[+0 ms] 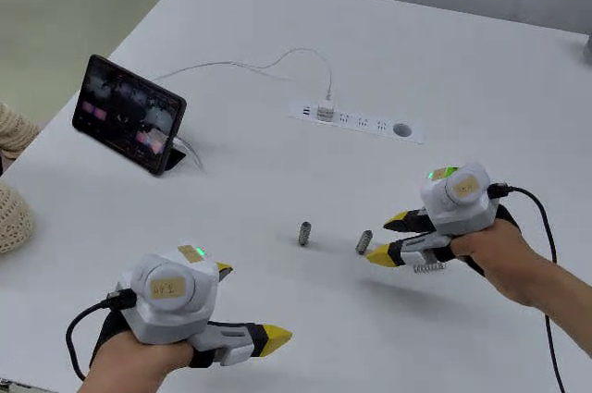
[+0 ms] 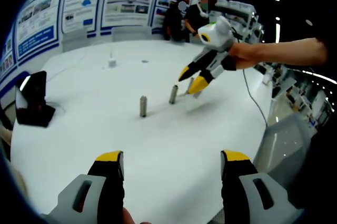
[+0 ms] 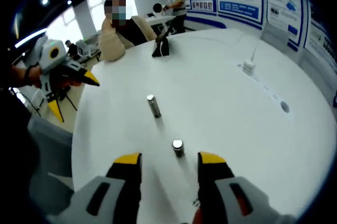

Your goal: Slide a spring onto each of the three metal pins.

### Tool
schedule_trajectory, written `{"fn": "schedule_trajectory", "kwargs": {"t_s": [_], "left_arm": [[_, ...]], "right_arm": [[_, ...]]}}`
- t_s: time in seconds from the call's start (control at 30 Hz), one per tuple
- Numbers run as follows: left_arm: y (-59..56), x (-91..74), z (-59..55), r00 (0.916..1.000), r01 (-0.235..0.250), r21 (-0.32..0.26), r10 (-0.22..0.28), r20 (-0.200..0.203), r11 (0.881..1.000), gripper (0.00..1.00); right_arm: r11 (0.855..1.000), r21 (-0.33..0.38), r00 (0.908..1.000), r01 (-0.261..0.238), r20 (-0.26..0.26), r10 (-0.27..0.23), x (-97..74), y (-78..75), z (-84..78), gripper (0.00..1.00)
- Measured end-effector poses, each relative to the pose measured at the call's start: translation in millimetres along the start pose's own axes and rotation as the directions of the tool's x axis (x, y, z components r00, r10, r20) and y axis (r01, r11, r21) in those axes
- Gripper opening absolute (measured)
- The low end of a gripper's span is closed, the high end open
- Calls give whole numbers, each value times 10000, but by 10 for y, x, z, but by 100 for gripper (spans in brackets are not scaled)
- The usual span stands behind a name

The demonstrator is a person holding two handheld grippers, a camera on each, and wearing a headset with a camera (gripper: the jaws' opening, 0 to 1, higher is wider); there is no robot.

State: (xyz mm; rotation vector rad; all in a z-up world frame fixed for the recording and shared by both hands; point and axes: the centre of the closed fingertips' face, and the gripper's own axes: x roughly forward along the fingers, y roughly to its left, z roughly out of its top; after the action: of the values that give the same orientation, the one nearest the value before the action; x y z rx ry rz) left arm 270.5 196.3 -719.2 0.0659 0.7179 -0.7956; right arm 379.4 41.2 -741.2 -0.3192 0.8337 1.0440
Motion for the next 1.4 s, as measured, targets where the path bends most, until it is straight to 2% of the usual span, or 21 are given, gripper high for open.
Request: {"fn": "schedule_trajectory", "kwargs": {"t_s": [0.1, 0.37, 0.83, 1.4], "left_arm": [[-15, -1, 22, 10000, 30, -20, -30, 53, 10000, 77], [-32, 17, 50, 9999, 76, 52, -77, 87, 10000, 77], [-42, 36, 99, 9999, 125, 194, -127, 103, 9997, 77], [-80, 124, 233, 9994, 300, 477, -307, 152, 9984, 77]], "right_arm": [[9988, 485, 9989, 35, 461, -57, -50, 8, 22, 45], [9922, 1242, 9916, 119, 1264, -278, -165, 41, 22, 49], [9854, 1672, 9854, 329, 1591, -600, -299, 162, -92, 57], [9678, 2430, 9692, 659, 2150, -1200, -603, 229, -242, 65]]}}
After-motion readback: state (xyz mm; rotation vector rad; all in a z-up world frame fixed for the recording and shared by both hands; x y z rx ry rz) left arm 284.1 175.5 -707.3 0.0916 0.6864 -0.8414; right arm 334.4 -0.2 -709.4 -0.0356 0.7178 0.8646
